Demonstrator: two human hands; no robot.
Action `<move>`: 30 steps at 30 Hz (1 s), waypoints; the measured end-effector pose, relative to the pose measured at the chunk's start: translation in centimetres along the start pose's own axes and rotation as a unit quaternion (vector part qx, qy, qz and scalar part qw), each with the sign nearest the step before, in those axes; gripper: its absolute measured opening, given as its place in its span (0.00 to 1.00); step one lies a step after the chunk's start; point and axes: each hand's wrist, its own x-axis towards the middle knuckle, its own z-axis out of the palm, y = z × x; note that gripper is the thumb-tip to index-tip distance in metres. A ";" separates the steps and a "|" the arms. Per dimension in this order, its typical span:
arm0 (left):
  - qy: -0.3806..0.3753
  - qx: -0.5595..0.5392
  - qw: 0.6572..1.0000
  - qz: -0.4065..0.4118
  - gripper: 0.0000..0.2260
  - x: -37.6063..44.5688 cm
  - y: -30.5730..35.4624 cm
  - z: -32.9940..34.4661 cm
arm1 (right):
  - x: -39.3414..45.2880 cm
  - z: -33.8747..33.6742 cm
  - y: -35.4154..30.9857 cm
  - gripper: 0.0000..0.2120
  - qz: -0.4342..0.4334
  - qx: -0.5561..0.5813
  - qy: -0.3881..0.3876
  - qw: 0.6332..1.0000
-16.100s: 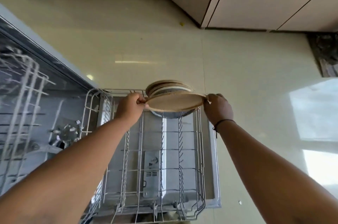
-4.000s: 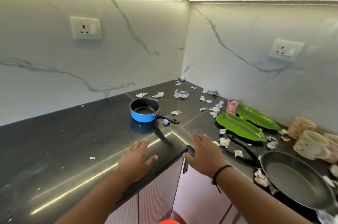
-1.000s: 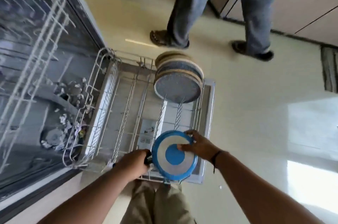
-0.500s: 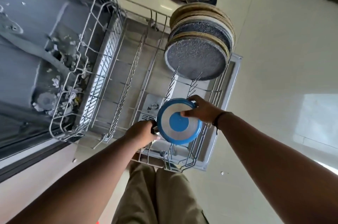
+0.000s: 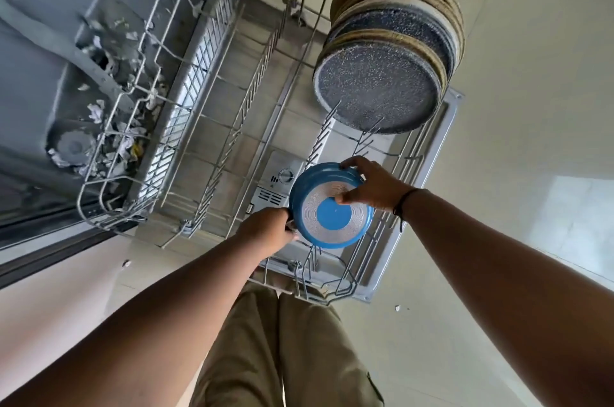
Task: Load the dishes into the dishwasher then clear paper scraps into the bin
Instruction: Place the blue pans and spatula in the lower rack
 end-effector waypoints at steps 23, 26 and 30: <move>-0.004 -0.016 1.000 -0.020 0.21 -0.6 -2.0 1.2 | 1.7 1.7 -0.2 0.24 0.085 -0.022 -0.001 0.996; -0.018 0.033 0.998 -0.048 0.18 -1.3 -3.4 1.3 | 1.5 2.0 -0.4 0.23 0.075 -0.050 0.016 0.996; 0.002 0.078 0.996 -0.053 0.16 -3.0 -4.7 1.0 | 0.4 3.1 -0.3 0.26 0.054 -0.100 0.085 0.990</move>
